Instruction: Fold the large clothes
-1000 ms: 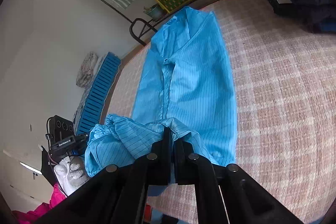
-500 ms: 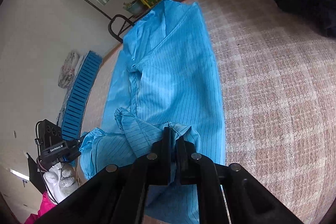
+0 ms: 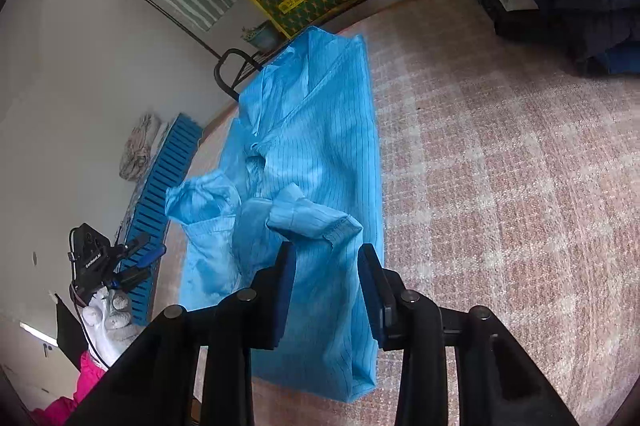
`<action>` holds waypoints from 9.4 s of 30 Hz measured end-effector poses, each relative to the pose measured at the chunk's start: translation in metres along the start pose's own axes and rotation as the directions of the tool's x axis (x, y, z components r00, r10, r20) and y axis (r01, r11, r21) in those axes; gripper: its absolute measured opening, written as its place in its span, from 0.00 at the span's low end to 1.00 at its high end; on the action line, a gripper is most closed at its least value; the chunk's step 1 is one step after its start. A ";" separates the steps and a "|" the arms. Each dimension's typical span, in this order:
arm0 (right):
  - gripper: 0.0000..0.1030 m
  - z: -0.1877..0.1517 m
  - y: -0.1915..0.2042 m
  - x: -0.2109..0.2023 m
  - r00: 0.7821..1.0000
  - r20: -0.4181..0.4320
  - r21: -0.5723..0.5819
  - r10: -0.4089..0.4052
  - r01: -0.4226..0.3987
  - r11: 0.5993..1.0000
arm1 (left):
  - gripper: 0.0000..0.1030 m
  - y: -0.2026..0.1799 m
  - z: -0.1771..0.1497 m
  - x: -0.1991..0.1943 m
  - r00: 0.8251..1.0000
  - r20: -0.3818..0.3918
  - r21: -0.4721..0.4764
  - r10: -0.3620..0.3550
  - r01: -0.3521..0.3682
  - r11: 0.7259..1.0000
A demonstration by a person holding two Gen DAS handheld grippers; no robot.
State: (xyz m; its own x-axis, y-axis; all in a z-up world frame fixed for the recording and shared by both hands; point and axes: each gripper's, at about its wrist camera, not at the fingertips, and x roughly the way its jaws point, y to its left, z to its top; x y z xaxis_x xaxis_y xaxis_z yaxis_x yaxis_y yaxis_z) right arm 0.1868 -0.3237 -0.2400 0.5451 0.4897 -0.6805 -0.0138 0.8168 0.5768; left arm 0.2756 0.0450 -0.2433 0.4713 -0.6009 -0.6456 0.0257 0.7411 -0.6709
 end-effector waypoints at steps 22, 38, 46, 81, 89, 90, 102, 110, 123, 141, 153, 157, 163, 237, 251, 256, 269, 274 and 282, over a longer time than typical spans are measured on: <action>0.40 0.038 0.073 0.056 0.999 0.026 -0.215 -0.030 0.035 0.976 | 0.48 -0.010 -0.019 0.020 0.996 -0.065 0.036 0.056 -0.053 0.998; 0.60 -0.008 0.003 0.023 0.995 -0.061 -0.045 -0.082 0.079 0.996 | 0.59 0.030 -0.030 0.042 0.987 -0.156 -0.065 0.036 -0.047 0.997; 0.48 -0.022 -0.021 0.029 0.993 -0.067 0.090 0.095 -0.089 0.992 | 0.28 0.038 -0.024 0.052 0.988 -0.153 -0.121 -0.015 -0.004 0.993; 0.27 0.083 0.157 0.010 0.998 -0.043 -0.339 0.039 -0.051 0.939 | 0.12 -0.038 0.077 0.051 0.999 0.011 0.287 0.048 -0.049 0.957; 0.23 0.145 0.202 0.181 0.980 -0.195 -0.362 0.047 -0.116 0.925 | 0.12 -0.017 0.107 0.137 0.997 -0.043 0.214 0.069 -0.059 0.975; 0.23 0.148 0.201 0.200 0.977 -0.212 -0.363 0.027 -0.105 0.926 | 0.12 -0.011 0.108 0.143 0.996 -0.048 0.202 0.077 -0.065 0.977; 0.22 0.203 0.170 0.302 0.985 -0.172 -0.297 -0.019 -0.033 0.954 | 0.11 0.026 0.107 0.155 1.000 -0.019 0.163 -0.023 0.025 0.986; 0.33 0.262 0.144 0.288 0.992 -0.110 -0.165 -0.065 0.046 0.985 | 0.11 0.029 0.108 0.153 0.999 -0.012 0.152 -0.043 0.045 0.987; 0.00 0.263 0.147 0.320 0.980 -0.051 -0.145 -0.190 0.181 0.973 | 0.11 0.018 0.101 0.159 0.999 0.031 0.226 0.021 -0.028 0.974; 0.61 0.272 0.034 0.195 0.992 -0.065 -0.089 -0.112 0.106 0.990 | 0.64 -0.022 0.211 0.164 0.993 -0.061 0.150 -0.104 0.112 0.982; 0.09 0.254 0.041 0.225 0.988 -0.105 -0.151 -0.116 0.099 0.984 | 0.17 -0.052 0.215 0.255 0.971 -0.216 0.213 0.106 -0.059 0.975; 0.05 0.255 0.048 0.205 0.992 -0.057 -0.154 -0.116 0.106 0.982 | 0.04 -0.065 0.208 0.241 0.984 -0.159 0.252 0.080 -0.038 0.967; 0.02 0.255 0.070 0.158 0.995 0.009 -0.183 -0.104 0.103 0.978 | 0.02 -0.092 0.203 0.199 0.994 -0.099 0.302 0.046 -0.014 0.953; 0.31 -0.102 0.073 -0.010 0.978 -0.080 -0.306 -0.191 0.158 0.939 | 0.34 0.003 -0.114 -0.001 0.959 -0.164 0.402 0.232 -0.150 0.903; 0.28 -0.046 0.123 -0.019 0.991 0.061 -0.401 -0.115 0.130 0.907 | 0.35 -0.067 -0.058 -0.001 0.992 -0.074 0.405 0.098 -0.059 0.912; 0.28 -0.025 0.126 0.029 0.989 0.032 -0.383 -0.146 0.147 0.912 | 0.35 -0.064 -0.039 0.056 0.981 -0.106 0.379 0.161 -0.110 0.919; 0.32 -0.027 0.068 0.021 0.991 -0.078 -0.219 -0.107 0.087 0.972 | 0.38 -0.011 -0.054 0.009 0.989 -0.124 0.215 0.076 -0.048 0.976; 0.72 -0.056 0.017 -0.042 0.999 0.012 -0.069 -0.042 0.043 0.997 | 0.64 0.053 -0.059 -0.036 0.993 -0.112 -0.066 -0.046 0.039 0.997; 0.70 -0.091 -0.041 -0.043 0.991 -0.030 0.135 0.132 -0.126 0.983 | 0.64 0.088 -0.078 -0.017 0.956 -0.204 -0.282 -0.211 0.149 0.948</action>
State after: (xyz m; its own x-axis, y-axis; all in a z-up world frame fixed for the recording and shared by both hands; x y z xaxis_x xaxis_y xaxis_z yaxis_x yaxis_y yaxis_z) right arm 0.0877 -0.3503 -0.2757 0.5135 0.6017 -0.6118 0.0311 0.6994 0.7140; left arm 0.2010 0.0973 -0.3197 0.2657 -0.7915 -0.5503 -0.1542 0.5286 -0.8347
